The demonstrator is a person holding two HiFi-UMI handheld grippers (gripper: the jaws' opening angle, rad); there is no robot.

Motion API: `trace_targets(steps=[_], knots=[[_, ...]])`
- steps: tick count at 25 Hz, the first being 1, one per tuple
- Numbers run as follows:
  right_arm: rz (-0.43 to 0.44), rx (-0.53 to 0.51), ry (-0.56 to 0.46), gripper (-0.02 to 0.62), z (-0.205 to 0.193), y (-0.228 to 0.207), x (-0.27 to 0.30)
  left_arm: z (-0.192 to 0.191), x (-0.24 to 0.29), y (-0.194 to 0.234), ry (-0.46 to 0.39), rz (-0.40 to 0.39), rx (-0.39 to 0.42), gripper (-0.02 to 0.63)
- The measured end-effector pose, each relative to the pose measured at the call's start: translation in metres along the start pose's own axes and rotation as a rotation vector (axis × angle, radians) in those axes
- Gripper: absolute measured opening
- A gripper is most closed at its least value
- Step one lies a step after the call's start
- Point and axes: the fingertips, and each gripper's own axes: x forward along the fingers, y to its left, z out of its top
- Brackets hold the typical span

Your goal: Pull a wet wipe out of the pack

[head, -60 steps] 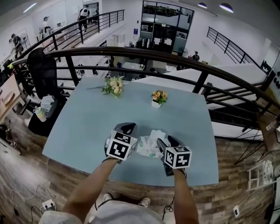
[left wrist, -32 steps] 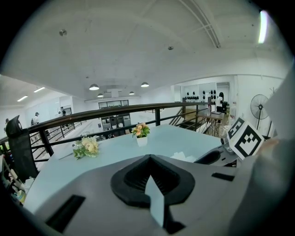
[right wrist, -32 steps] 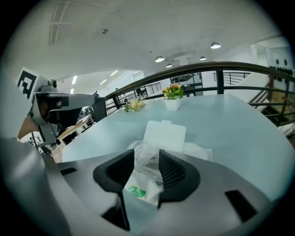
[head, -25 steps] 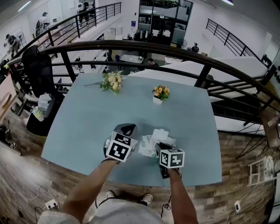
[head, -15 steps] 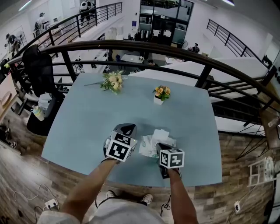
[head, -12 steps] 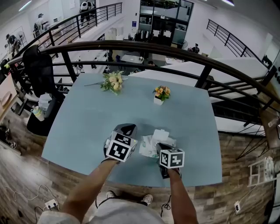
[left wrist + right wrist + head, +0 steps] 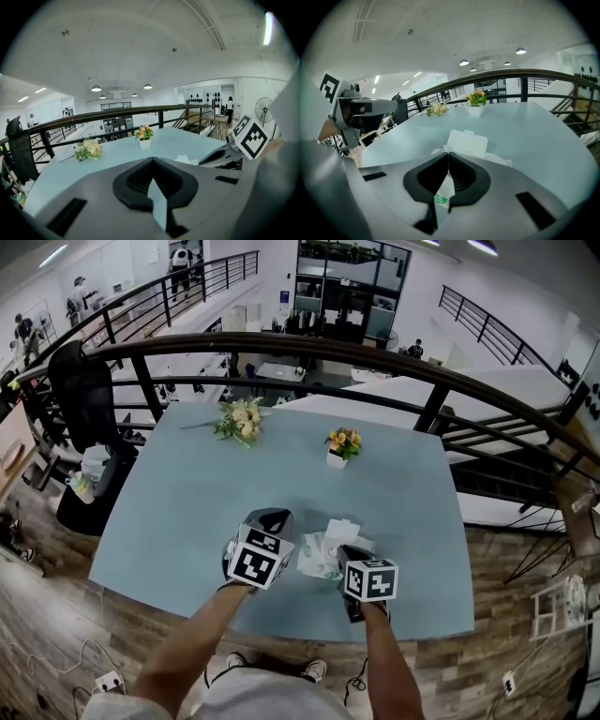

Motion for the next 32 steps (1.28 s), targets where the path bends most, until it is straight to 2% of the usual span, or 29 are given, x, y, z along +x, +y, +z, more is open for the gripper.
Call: trace_targets(steps=[32], knots=[[-0.053, -0.016, -0.112, 0.012, 0.041, -0.010, -0.038, 0.018, -0.008, -0.011, -0.041, -0.017, 0.018, -0.008]])
